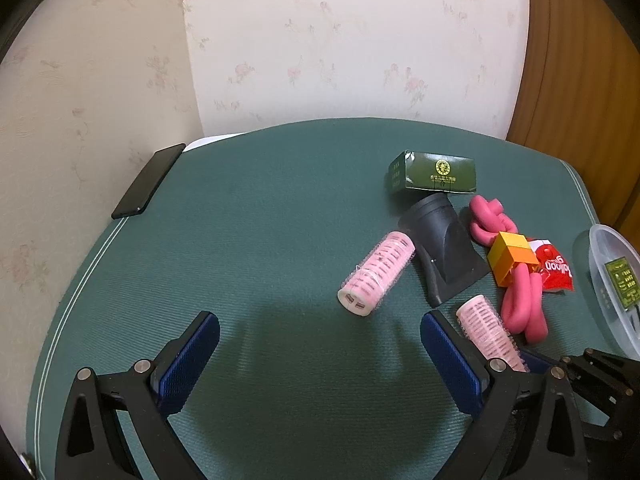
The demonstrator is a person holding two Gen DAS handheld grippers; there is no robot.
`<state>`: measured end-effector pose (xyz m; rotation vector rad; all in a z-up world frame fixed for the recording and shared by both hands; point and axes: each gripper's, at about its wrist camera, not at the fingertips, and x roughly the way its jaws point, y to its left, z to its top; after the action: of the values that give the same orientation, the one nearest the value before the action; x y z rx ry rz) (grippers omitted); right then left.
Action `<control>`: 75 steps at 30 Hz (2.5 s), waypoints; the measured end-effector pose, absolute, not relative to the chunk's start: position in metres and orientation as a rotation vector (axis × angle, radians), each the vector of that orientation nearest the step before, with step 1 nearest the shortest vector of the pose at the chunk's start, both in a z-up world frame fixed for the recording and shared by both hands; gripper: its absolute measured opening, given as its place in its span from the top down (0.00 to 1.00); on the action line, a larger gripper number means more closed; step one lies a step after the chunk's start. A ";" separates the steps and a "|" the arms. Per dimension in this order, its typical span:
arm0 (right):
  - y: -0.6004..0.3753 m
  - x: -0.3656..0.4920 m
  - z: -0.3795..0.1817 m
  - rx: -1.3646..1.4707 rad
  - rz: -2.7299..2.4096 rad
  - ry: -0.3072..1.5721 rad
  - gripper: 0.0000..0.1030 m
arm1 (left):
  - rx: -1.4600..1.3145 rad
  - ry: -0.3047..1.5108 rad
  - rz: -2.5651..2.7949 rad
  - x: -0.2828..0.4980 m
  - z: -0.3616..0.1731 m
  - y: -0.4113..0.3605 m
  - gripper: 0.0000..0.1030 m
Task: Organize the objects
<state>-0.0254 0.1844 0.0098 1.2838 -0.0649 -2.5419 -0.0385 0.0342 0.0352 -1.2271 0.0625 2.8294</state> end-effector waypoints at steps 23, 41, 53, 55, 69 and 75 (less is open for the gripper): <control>0.179 -0.033 0.006 1.279 -2.569 -0.042 0.72 | -1.247 0.096 2.825 -0.044 0.031 0.037 0.01; 0.212 -0.005 0.022 1.215 -2.605 -0.136 0.72 | -1.307 0.194 2.723 -0.082 0.013 0.056 0.16; 0.214 -0.007 0.024 1.215 -2.601 -0.149 0.72 | -1.325 0.204 2.662 -0.094 0.005 0.063 0.43; 0.213 -0.007 0.024 1.215 -2.600 -0.145 0.72 | -1.322 0.193 2.658 -0.094 0.005 0.063 0.56; 0.218 -0.003 0.030 1.184 -2.618 -0.163 0.72 | -1.229 0.205 2.755 -0.075 0.021 0.063 0.71; 0.220 -0.002 0.034 1.162 -2.643 -0.161 0.72 | -1.139 0.232 2.820 -0.060 0.038 0.066 0.72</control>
<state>-0.0015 0.2205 0.0342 1.1615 -0.1606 -2.6433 -0.0599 0.0659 0.0377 -1.1387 0.2320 2.8196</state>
